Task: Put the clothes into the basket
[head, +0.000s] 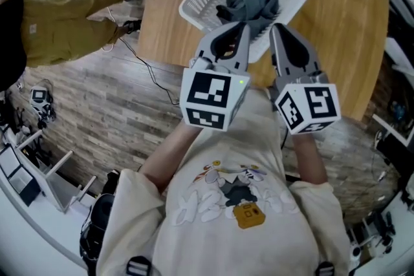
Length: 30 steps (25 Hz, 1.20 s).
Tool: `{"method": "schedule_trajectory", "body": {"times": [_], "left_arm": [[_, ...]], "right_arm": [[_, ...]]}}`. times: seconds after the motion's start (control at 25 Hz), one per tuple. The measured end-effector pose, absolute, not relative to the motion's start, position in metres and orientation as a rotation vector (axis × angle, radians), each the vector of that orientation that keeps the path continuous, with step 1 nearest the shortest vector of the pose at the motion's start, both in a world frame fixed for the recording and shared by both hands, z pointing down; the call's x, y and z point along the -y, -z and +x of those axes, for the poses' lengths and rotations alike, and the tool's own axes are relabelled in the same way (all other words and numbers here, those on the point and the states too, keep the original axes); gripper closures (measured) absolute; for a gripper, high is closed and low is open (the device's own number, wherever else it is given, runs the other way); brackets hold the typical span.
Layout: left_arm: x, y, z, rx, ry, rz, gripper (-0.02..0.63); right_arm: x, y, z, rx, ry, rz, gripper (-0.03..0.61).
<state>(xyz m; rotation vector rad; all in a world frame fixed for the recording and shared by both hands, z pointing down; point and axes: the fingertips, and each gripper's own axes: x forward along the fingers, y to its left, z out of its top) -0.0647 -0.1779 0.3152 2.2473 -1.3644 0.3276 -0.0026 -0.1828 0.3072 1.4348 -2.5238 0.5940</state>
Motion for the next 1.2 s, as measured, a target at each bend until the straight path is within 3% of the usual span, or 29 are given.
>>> {"method": "schedule_trajectory", "body": {"times": [1.2], "left_arm": [[0.082,-0.273,-0.073,1.305,-0.223,2.339,0.614]], "right_arm": [[0.106,-0.270,0.000,2.550,-0.454,1.465,0.554]]}}
